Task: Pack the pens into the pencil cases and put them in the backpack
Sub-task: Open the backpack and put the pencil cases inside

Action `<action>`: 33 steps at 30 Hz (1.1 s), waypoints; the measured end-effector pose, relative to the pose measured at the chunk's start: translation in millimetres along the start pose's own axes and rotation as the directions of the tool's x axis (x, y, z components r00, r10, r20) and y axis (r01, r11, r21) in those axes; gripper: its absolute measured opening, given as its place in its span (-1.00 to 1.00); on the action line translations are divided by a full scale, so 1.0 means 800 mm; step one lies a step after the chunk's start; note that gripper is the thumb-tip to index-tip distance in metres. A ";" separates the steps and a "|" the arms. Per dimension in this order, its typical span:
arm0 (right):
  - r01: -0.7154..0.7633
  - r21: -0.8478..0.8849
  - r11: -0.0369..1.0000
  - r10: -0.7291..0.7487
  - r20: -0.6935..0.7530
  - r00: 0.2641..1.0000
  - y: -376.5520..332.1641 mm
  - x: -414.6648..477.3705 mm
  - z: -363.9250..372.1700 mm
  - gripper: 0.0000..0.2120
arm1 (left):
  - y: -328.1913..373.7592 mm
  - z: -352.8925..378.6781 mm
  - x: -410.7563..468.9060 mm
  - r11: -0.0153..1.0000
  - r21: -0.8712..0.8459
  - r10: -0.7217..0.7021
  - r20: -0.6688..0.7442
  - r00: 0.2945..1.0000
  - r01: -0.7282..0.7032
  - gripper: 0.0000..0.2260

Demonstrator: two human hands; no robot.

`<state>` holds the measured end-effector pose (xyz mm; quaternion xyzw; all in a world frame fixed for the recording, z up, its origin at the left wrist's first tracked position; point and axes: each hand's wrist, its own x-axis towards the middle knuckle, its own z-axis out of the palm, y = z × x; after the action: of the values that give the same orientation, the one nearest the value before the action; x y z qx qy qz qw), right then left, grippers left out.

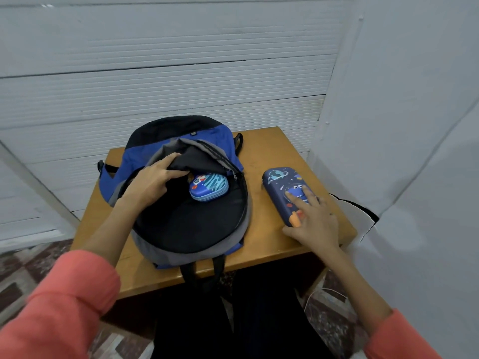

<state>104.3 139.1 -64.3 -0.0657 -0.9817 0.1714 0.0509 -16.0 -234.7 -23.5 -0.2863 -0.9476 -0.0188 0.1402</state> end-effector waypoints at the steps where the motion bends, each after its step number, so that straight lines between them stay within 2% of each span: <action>1: 0.028 0.010 1.000 -0.028 0.003 1.000 -0.011 -0.003 -0.002 -0.19 | -0.001 0.001 0.001 1.000 -0.001 0.002 -0.001 1.000 -0.002 -0.33; 9: 0.323 0.075 0.943 -0.313 -0.117 0.942 -0.107 -0.038 -0.010 -0.20 | -0.003 -0.005 0.006 1.000 -0.004 -0.006 0.024 1.000 0.006 -0.31; 11: 0.381 0.089 0.920 -0.374 -0.082 0.924 -0.128 -0.045 -0.010 -0.19 | -0.006 -0.006 0.008 1.000 -0.007 -0.023 0.049 0.999 0.023 -0.32; 13: 0.414 0.096 0.905 -0.417 0.019 0.909 -0.151 -0.051 -0.011 -0.18 | -0.008 -0.009 0.007 0.999 -0.016 -0.031 0.060 0.998 0.032 -0.38; 17: 0.450 0.067 0.890 -0.455 0.126 0.881 -0.189 -0.056 0.000 -0.18 | -0.002 -0.024 0.007 0.999 0.046 -0.030 0.115 0.993 0.025 -0.49; 21: 0.460 0.053 0.887 -0.462 0.163 0.872 -0.220 -0.052 0.016 -0.18 | 0.005 -0.039 0.007 0.979 0.201 -0.081 0.244 0.966 0.031 -0.38; 27: 0.496 0.020 0.868 -0.490 0.193 0.850 -0.262 -0.037 0.039 -0.20 | 0.008 -0.043 0.004 0.968 0.251 -0.082 0.281 0.956 0.010 -0.35; 33: 0.459 -0.030 0.888 -0.444 0.203 0.873 -0.295 -0.018 0.067 -0.22 | 0.010 -0.043 -0.001 0.967 0.254 -0.084 0.270 0.959 0.013 -0.36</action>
<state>85.4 -100.7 -34.7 0.1801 -0.9760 0.1220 -0.0072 -2.3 -232.5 9.1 -0.2427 -0.9594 0.1378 0.0400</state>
